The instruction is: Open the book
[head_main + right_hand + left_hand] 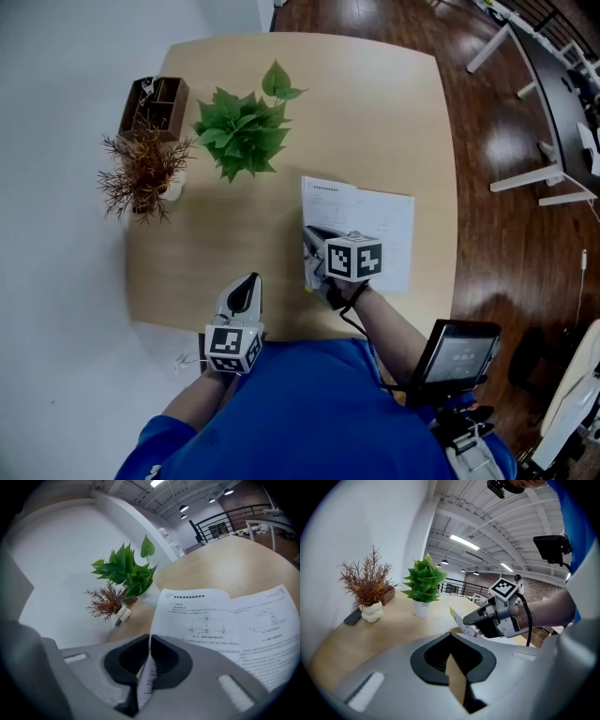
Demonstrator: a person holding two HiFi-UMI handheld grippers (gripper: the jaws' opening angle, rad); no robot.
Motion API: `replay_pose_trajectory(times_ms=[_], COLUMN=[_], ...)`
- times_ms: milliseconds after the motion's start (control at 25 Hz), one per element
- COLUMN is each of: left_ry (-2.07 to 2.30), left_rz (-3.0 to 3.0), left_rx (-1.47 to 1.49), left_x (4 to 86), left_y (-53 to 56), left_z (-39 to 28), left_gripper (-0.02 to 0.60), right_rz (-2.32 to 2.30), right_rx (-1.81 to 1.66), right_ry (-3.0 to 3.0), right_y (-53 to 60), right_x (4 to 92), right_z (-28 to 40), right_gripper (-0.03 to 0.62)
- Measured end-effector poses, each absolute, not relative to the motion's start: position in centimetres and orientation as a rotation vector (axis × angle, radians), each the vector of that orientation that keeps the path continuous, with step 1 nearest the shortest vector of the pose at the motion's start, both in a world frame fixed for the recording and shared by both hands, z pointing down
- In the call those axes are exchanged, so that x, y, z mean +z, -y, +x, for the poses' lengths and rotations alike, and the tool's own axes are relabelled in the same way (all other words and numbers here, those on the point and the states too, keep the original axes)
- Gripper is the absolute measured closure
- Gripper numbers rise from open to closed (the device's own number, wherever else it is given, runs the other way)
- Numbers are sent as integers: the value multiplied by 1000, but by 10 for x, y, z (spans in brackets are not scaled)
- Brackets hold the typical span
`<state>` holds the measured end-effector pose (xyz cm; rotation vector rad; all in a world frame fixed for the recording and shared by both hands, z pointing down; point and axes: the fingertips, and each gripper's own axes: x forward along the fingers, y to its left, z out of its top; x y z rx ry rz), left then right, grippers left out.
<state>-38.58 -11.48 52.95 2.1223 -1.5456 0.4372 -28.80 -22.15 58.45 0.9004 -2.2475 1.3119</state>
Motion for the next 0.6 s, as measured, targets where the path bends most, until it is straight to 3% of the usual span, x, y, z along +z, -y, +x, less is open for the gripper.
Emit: replay_pose_trajectory(times_ms=[600], left_ry=[1614], left_rz=[2026], left_rx=[447], left_x=[538], left_y=[103], left_z=[-420], left_gripper=[575], right_rz=[918], right_rx=[1284], right_ry=[2127], right_y=[227], right_x=[642], right_z=[-316], right_gripper=[574])
